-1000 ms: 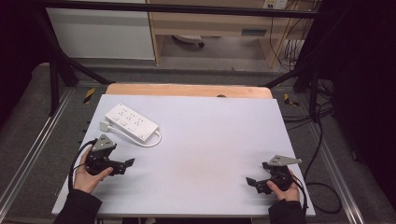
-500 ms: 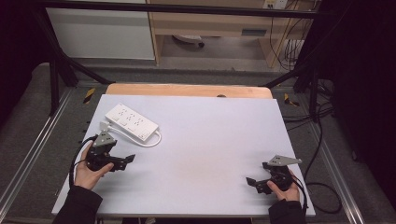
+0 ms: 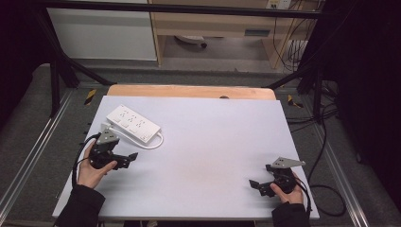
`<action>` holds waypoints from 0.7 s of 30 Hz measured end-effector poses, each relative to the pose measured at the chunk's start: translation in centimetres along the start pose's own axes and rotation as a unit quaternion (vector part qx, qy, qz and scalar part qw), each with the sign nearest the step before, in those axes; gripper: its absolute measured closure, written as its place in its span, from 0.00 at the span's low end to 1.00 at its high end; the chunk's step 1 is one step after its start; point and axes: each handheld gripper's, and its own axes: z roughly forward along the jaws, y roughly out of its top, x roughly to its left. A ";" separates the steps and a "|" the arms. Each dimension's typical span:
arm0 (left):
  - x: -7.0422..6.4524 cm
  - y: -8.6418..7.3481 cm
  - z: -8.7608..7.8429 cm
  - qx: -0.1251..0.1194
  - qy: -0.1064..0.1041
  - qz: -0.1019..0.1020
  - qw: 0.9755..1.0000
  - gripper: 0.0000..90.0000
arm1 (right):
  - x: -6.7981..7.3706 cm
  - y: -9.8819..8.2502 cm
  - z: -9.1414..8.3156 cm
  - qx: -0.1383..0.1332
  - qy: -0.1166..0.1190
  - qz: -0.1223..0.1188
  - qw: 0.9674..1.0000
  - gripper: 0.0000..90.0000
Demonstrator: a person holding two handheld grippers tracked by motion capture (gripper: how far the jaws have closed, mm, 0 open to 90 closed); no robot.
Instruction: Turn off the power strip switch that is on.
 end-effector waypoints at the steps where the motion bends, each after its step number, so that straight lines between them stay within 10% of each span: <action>1: 0.0 0.1 0.1 -0.001 0.000 -0.001 1.000 0.07 | 0.0 0.0 0.0 0.000 0.000 -0.001 1.000 0.01; 21: 1.5 1.4 1.0 0.002 0.022 -0.022 1.000 0.11 | 0.0 0.0 0.0 0.000 -0.001 -0.001 1.000 0.01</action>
